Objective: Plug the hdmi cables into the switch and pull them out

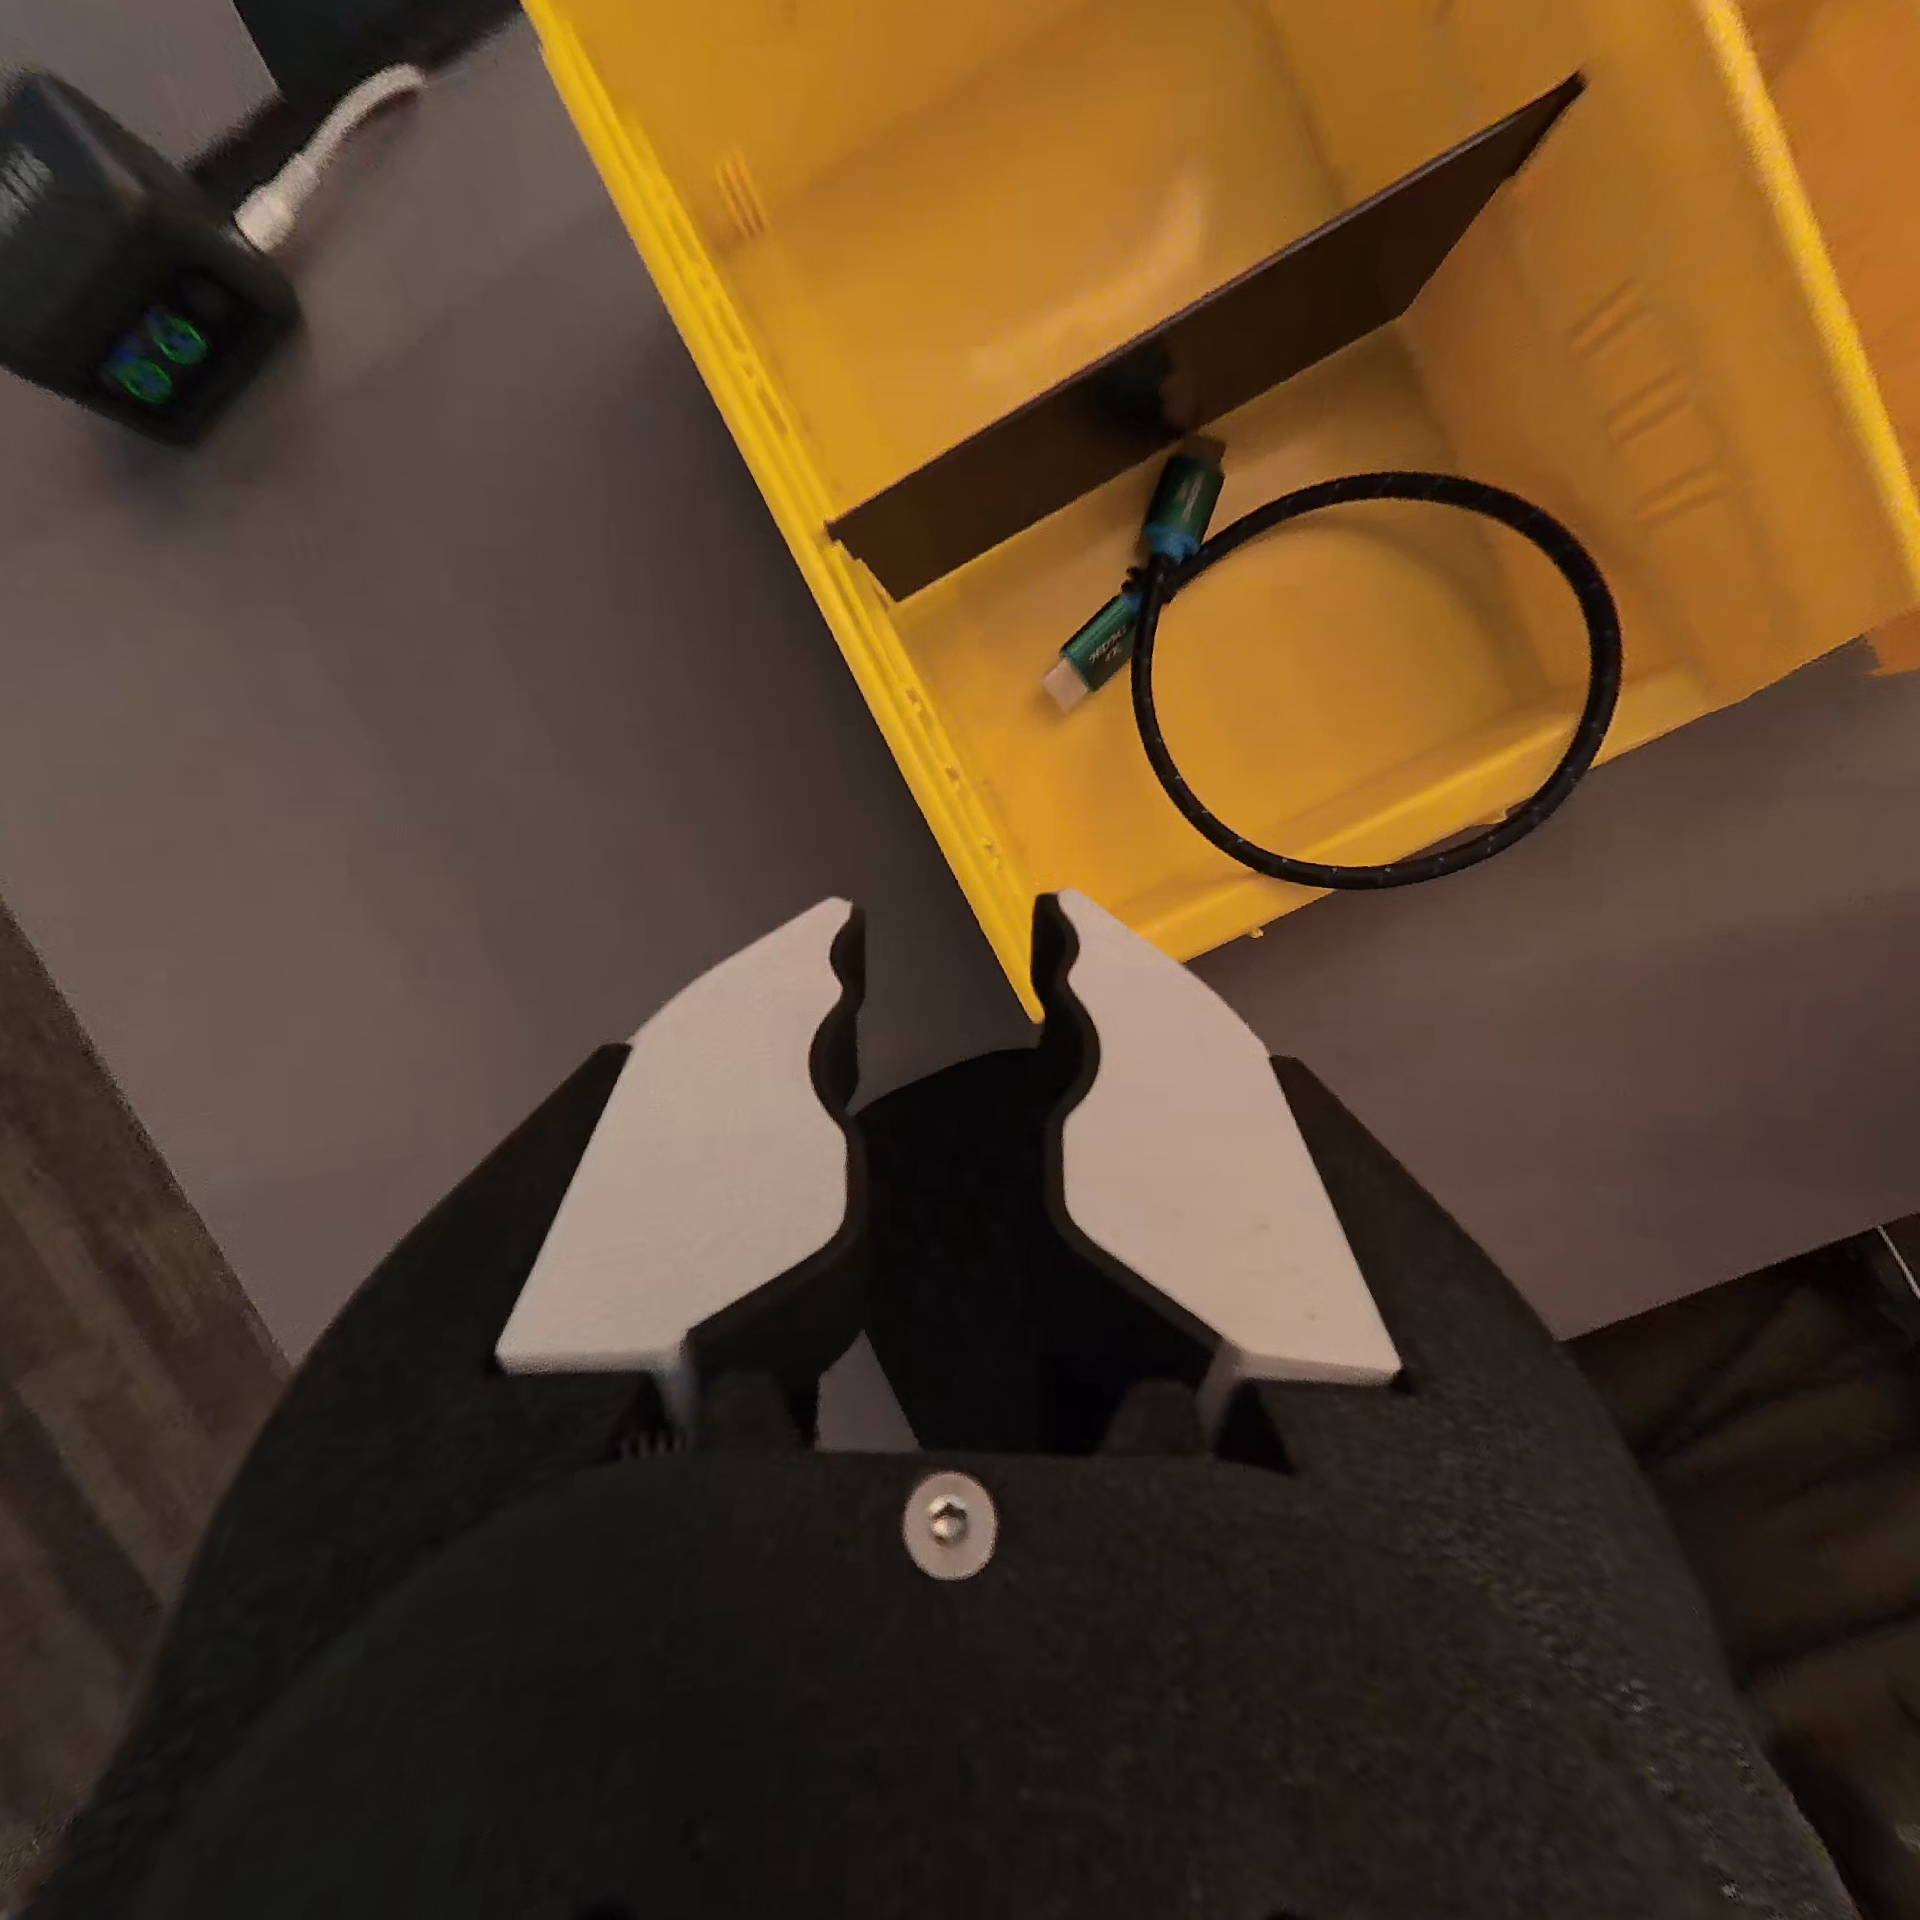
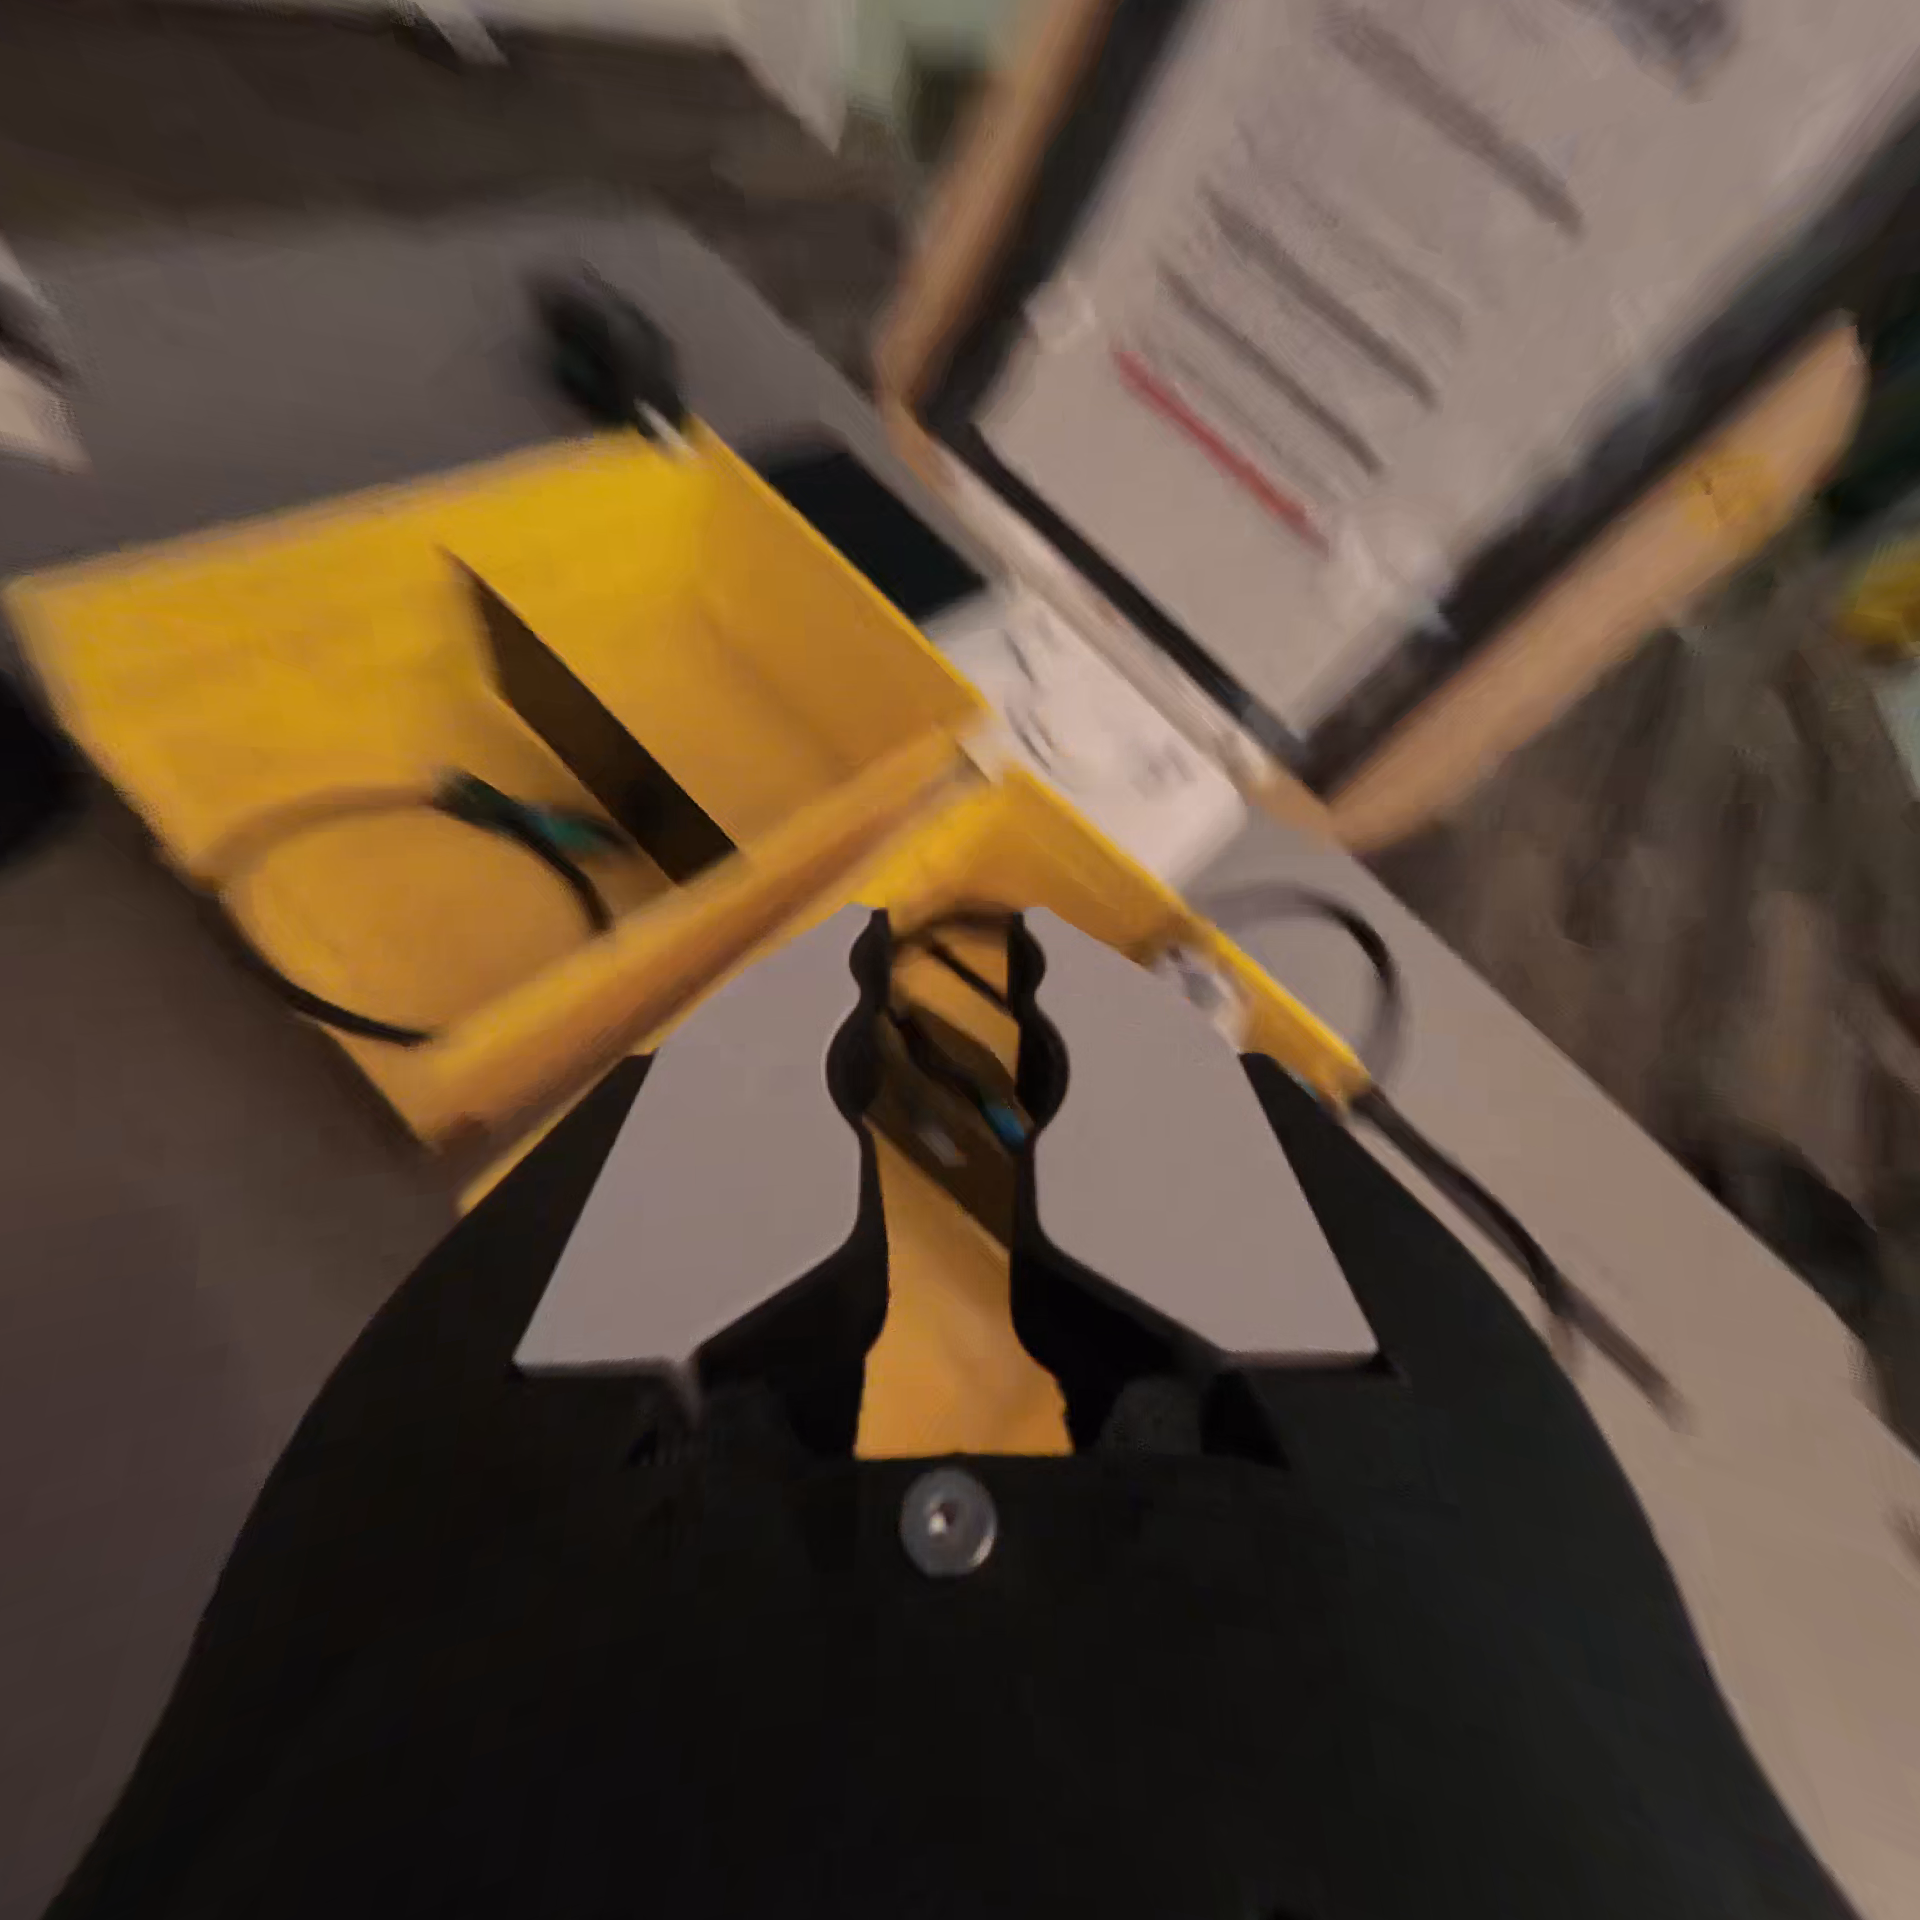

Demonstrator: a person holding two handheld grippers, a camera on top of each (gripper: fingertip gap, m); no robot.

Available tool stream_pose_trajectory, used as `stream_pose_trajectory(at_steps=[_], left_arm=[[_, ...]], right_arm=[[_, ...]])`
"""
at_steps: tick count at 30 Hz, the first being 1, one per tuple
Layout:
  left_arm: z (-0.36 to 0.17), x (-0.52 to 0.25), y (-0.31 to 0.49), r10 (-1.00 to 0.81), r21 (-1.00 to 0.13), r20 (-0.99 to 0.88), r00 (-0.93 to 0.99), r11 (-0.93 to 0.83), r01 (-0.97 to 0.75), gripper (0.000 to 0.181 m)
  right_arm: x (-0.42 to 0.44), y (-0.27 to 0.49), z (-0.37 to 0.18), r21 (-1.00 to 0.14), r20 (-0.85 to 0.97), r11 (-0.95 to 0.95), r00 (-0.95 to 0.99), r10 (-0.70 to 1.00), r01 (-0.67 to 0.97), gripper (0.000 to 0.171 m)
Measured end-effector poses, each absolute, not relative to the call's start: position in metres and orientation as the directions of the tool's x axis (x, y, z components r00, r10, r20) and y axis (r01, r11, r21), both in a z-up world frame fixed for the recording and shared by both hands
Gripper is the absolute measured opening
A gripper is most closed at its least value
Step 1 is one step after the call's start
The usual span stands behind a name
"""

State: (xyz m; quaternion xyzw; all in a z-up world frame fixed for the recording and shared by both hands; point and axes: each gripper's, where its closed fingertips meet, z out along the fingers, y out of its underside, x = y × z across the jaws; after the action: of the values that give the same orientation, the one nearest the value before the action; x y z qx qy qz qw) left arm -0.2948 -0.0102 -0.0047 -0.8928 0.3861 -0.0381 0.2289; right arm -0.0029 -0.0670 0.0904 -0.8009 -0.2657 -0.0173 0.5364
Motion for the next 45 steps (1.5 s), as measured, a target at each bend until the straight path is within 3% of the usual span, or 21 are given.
stream_pose_trajectory(at_steps=[1, 2, 4, 9, 16, 21, 25, 31, 39, 42, 45], left_arm=[[0.000, -0.293, -0.012, -0.715, -0.460, -0.116, 0.689, -0.576, -0.676, 0.031], [0.003, -0.291, -0.014, -0.729, -0.480, -0.117, 0.675, -0.553, -0.681, 0.031], [0.009, -0.286, -0.019, -0.763, -0.513, -0.118, 0.636, -0.501, -0.697, 0.031], [0.014, -0.288, -0.029, -0.789, -0.543, -0.130, 0.600, -0.450, -0.709, 0.031], [0.023, -0.290, -0.035, -0.803, -0.592, -0.124, 0.583, -0.412, -0.693, 0.031], [0.026, -0.289, -0.038, -0.827, -0.617, -0.110, 0.551, -0.378, -0.691, 0.031], [0.028, -0.291, -0.040, -0.843, -0.646, -0.093, 0.531, -0.355, -0.676, 0.031], [0.034, -0.298, -0.043, -0.857, -0.696, -0.066, 0.512, -0.328, -0.639, 0.031], [0.034, -0.304, -0.046, -0.869, -0.721, -0.038, 0.494, -0.318, -0.615, 0.030], [0.034, -0.308, -0.044, -0.862, -0.728, -0.028, 0.506, -0.329, -0.601, 0.029], [0.036, -0.310, -0.042, -0.853, -0.739, -0.016, 0.522, -0.342, -0.581, 0.029]], right_arm=[[-0.034, -0.068, 0.095, -0.901, 0.256, -0.185, 0.825, 0.504, 0.393, 0.021], [-0.064, -0.073, 0.094, -0.935, 0.169, -0.143, 0.764, 0.622, 0.323, 0.021], [-0.101, -0.070, 0.073, -0.931, -0.051, -0.279, 0.674, 0.737, 0.235, 0.020], [-0.106, -0.028, 0.007, -0.670, -0.291, -0.675, 0.728, 0.621, 0.309, 0.005], [-0.087, -0.012, -0.043, -0.367, -0.222, -0.882, 0.894, 0.390, 0.294, 0.025], [-0.083, -0.016, -0.060, -0.248, -0.156, -0.952, 0.962, 0.223, 0.180, 0.028], [-0.085, -0.016, -0.076, -0.187, -0.115, -0.980, 0.989, 0.097, 0.075, 0.021], [-0.094, -0.010, -0.092, -0.155, -0.201, -0.978, 0.974, -0.108, -0.140, 0.022], [-0.092, -0.001, -0.120, -0.120, -0.100, -0.984, 0.988, -0.118, -0.130, 0.020], [-0.088, 0.006, -0.122, -0.139, -0.072, -0.984, 0.993, -0.099, -0.108, 0.007], [-0.090, 0.009, -0.121, -0.143, -0.086, -0.984, 0.992, -0.091, -0.103, 0.006]])
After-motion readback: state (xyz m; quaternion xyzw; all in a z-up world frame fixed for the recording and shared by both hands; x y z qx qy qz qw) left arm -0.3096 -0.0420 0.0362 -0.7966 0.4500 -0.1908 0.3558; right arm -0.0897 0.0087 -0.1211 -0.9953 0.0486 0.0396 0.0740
